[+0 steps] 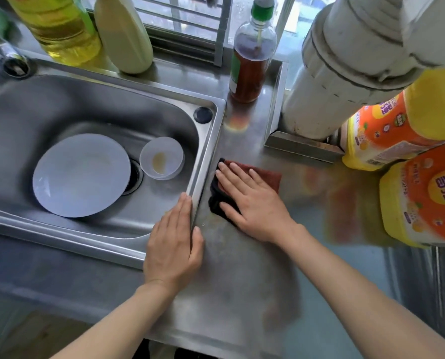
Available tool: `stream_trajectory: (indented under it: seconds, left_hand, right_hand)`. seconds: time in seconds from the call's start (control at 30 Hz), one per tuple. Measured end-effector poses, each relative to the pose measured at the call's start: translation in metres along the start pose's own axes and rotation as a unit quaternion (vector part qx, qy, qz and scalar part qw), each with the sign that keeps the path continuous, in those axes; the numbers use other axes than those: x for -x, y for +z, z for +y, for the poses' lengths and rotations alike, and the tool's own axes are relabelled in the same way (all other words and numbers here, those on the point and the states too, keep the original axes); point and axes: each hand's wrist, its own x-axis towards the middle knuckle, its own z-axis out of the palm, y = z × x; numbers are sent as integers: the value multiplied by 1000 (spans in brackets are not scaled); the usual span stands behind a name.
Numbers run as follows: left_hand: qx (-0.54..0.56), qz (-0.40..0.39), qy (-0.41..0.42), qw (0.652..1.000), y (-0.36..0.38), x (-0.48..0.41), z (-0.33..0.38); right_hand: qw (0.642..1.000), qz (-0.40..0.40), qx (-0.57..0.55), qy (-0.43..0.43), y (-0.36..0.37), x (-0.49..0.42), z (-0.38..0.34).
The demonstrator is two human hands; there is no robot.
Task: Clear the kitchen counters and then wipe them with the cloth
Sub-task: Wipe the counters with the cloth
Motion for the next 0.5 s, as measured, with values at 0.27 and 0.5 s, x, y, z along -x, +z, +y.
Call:
stream_trajectory:
  seconds: [0.27, 0.5]
  left_hand:
    - [17, 9, 4, 1000, 0, 1, -1]
    - [13, 3, 10, 1000, 2, 2, -3]
  right_hand:
    - [985, 24, -30, 170, -7, -55, 8]
    - [999, -4, -2, 35, -3, -18, -5]
